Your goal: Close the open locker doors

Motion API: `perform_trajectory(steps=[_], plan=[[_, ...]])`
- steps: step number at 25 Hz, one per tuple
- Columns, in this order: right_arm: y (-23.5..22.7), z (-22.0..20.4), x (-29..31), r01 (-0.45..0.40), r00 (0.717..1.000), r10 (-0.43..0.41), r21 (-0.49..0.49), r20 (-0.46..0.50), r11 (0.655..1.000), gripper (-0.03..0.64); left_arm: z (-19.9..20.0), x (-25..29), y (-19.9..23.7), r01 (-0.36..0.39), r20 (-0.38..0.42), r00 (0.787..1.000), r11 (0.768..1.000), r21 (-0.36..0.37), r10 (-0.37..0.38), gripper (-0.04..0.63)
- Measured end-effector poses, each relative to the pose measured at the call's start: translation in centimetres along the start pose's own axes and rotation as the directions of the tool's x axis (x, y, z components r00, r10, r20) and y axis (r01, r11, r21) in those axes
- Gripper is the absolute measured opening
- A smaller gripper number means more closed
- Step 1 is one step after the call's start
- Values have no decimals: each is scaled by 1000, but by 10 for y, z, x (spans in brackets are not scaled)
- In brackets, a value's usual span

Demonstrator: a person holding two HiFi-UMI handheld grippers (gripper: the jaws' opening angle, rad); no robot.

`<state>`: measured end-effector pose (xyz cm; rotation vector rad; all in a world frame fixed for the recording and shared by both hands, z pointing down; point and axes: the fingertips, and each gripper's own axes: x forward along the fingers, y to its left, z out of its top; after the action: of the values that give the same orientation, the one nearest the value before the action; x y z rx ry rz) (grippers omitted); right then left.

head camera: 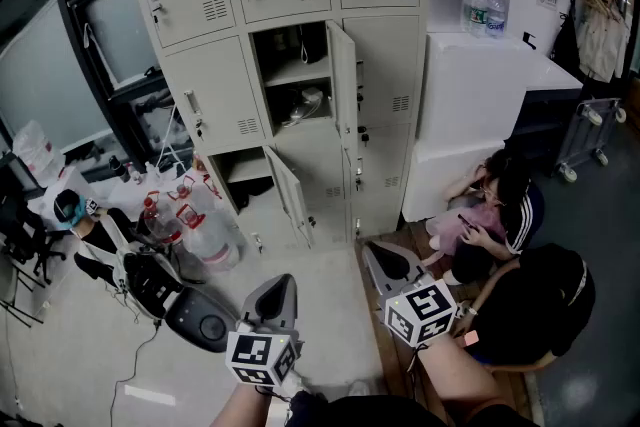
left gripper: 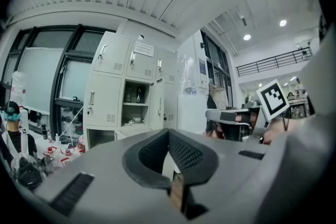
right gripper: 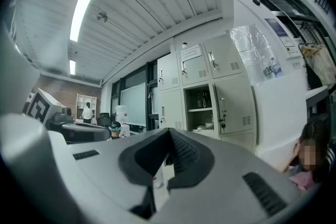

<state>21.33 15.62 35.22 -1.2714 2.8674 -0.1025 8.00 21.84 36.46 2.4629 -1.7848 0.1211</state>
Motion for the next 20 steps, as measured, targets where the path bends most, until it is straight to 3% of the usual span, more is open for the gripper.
perform_trajectory(steps=[20], plan=[[2,-7,20,7,1000,-7,45,-6,999,0,-5,6,18,14,-14,1000,1000,-6,-14,5]])
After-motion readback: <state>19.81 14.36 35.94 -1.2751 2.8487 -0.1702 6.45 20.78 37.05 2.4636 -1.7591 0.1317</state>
